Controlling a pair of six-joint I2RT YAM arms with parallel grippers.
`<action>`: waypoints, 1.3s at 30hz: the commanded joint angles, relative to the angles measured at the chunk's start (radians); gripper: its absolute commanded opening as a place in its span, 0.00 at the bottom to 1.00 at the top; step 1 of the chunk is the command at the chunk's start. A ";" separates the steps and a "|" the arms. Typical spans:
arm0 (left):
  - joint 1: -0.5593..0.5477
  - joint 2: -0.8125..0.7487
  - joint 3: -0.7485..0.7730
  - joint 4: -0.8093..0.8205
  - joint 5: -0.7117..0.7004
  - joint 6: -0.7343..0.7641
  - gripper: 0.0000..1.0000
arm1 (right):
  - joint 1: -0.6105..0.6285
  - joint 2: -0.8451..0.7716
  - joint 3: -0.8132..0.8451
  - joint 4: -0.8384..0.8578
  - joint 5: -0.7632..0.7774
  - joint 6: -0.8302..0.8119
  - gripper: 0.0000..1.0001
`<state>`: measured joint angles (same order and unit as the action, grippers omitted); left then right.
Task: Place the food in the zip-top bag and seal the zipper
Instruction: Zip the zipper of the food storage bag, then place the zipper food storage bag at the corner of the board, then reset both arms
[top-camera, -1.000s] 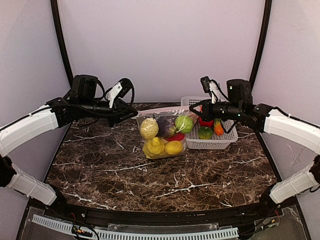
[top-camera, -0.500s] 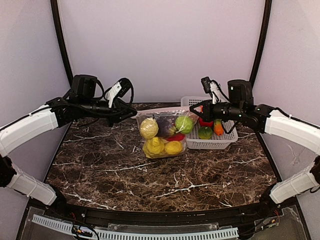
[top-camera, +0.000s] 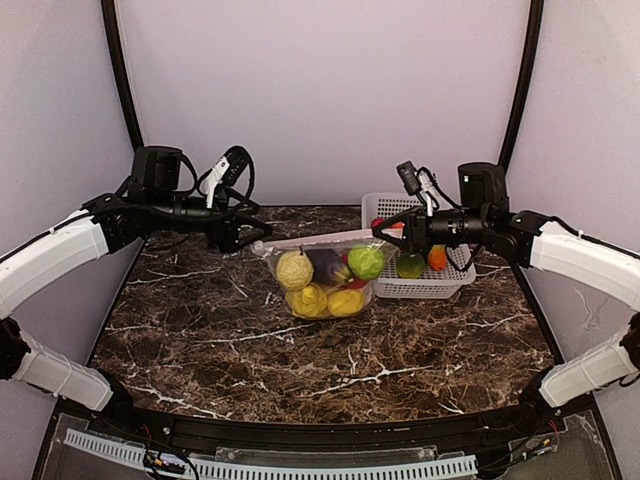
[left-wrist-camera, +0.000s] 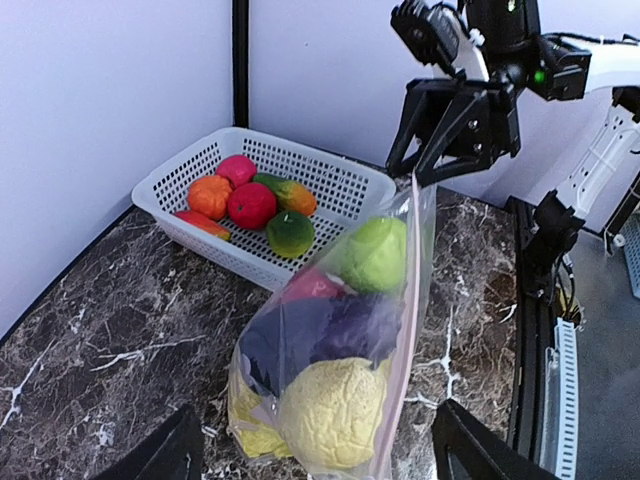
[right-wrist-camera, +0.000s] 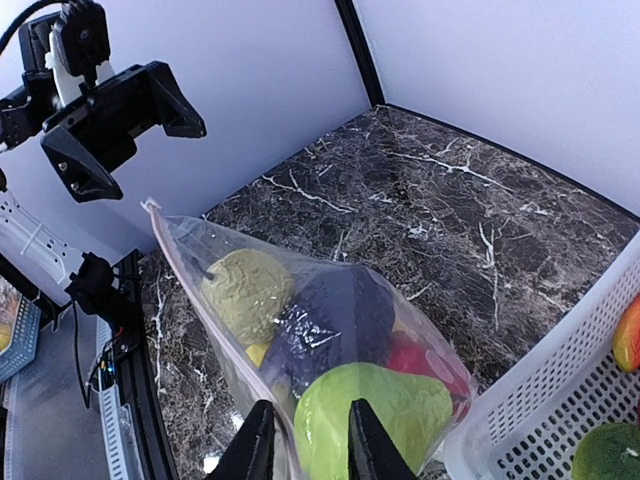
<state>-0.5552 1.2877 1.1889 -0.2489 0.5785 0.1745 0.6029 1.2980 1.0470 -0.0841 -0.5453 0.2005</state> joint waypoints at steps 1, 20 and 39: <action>0.001 -0.096 -0.036 0.103 0.068 -0.150 0.81 | 0.024 -0.024 -0.003 -0.045 -0.058 -0.028 0.32; 0.087 -0.255 -0.322 0.079 -0.552 -0.395 0.96 | -0.039 -0.131 -0.072 -0.170 0.393 0.093 0.99; 0.483 -0.382 -0.586 0.303 -0.765 -0.406 0.99 | -0.538 -0.220 -0.274 -0.061 0.387 0.096 0.99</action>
<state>-0.0879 0.9989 0.6533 -0.0299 -0.0517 -0.2703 0.1318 1.1694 0.8452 -0.2398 -0.1776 0.3191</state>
